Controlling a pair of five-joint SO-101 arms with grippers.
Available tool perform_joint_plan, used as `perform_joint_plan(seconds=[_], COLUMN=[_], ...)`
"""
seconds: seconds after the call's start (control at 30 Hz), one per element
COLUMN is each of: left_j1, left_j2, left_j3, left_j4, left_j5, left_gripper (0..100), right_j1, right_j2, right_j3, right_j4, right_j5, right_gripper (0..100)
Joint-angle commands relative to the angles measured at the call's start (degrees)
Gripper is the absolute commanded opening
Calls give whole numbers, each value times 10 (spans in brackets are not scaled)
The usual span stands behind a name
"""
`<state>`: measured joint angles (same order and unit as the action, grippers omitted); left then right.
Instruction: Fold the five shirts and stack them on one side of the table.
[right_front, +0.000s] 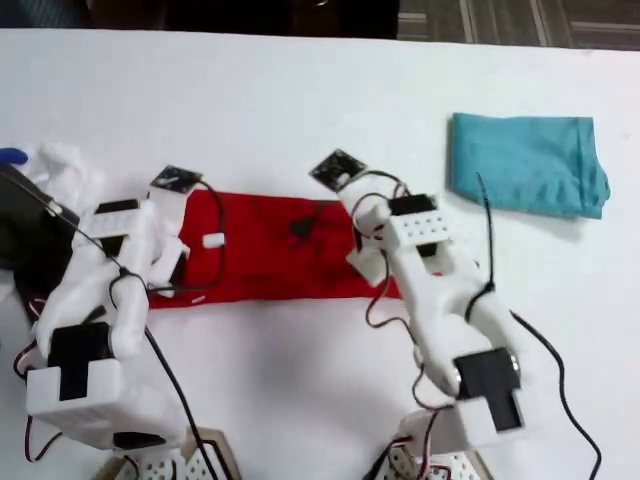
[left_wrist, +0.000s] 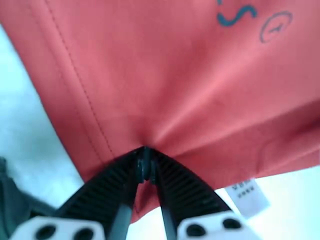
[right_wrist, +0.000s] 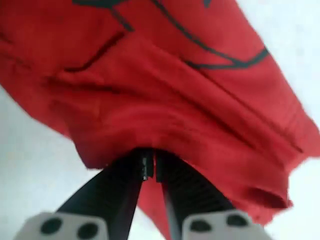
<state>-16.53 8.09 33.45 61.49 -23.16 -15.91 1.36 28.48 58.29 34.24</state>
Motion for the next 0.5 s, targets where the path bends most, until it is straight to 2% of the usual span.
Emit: perform_joint_plan(seconds=[0.0, 0.27, 0.47], left_j1=[-4, -4, -4], left_j2=[6, 6, 6], left_j3=[1, 1, 1], left_j4=[-26, -26, -26], left_j5=[4, 4, 4], left_gripper=[25, 25, 25], right_j1=[0, 51, 60], right_j2=[40, 88, 56], right_j3=[-69, -233, -237], right_j4=[-24, -21, 60], right_j5=[-14, -231, -239], right_gripper=[19, 19, 19])
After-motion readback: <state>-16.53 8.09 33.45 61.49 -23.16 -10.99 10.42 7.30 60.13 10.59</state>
